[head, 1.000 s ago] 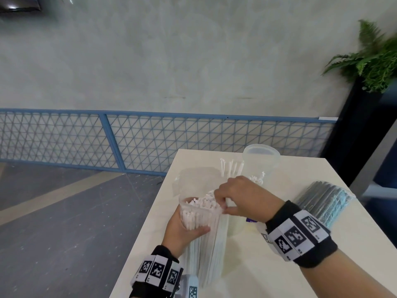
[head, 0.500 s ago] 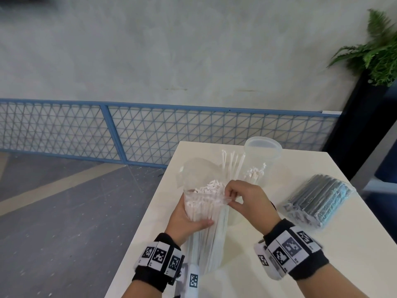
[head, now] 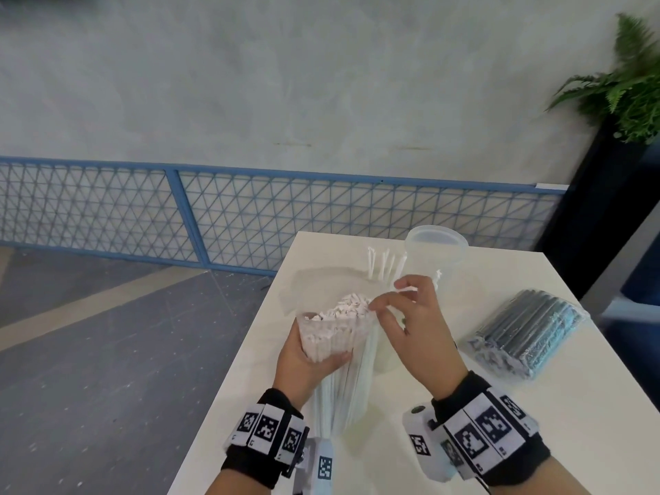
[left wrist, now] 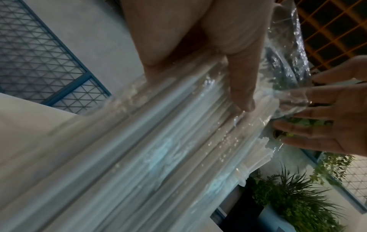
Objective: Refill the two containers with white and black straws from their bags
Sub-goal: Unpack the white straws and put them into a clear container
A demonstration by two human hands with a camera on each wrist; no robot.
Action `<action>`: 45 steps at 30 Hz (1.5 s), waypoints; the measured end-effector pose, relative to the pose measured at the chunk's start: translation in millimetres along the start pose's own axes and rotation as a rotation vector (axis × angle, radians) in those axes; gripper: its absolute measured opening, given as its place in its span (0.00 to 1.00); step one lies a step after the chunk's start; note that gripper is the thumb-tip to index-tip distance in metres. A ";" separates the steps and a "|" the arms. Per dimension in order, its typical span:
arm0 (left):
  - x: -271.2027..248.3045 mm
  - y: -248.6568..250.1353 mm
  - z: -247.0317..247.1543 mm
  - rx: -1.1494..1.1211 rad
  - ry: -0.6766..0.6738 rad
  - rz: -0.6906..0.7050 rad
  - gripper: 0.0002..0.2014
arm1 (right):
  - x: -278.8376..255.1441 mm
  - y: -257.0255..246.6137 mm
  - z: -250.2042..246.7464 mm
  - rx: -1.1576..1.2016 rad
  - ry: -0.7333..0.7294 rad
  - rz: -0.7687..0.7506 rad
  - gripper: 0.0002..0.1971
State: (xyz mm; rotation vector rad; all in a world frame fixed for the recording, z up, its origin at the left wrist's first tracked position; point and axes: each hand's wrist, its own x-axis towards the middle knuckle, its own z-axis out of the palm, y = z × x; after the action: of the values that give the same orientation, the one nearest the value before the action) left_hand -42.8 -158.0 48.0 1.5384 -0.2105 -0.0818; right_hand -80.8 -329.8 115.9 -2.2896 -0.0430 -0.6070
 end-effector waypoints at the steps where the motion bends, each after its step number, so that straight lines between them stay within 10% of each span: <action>1: -0.6 0.9 1.5 0.015 -0.004 -0.003 0.31 | 2.8 -2.1 -0.8 0.012 -0.042 0.073 0.10; 10: 3.4 5.1 5.1 -0.011 -0.131 -0.012 0.45 | -0.2 2.3 4.5 0.428 -0.145 0.395 0.22; 18: 4.8 -3.5 1.4 0.032 -0.105 -0.053 0.42 | -1.6 -2.3 2.2 -0.305 -0.271 0.034 0.27; 21: 5.9 -6.4 -1.2 0.074 -0.078 -0.045 0.40 | -4.0 -10.9 1.3 -0.161 -0.100 -0.122 0.24; 30: 4.5 -2.1 0.0 -0.052 -0.123 -0.032 0.37 | 2.4 -4.2 7.3 -0.145 -0.406 0.032 0.38; 39: 5.1 -10.2 -1.0 -0.038 -0.101 -0.001 0.36 | -14.7 0.7 21.9 0.253 0.013 0.157 0.20; 45: 6.1 -11.5 -0.3 -0.034 -0.114 -0.003 0.37 | -11.6 6.2 17.8 0.238 -0.099 0.302 0.30</action>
State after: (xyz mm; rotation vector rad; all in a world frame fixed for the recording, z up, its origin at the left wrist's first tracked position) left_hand -35.8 -159.3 37.1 1.5020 -0.2962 -0.1746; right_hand -82.4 -320.4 96.0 -2.0406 0.1712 -0.3138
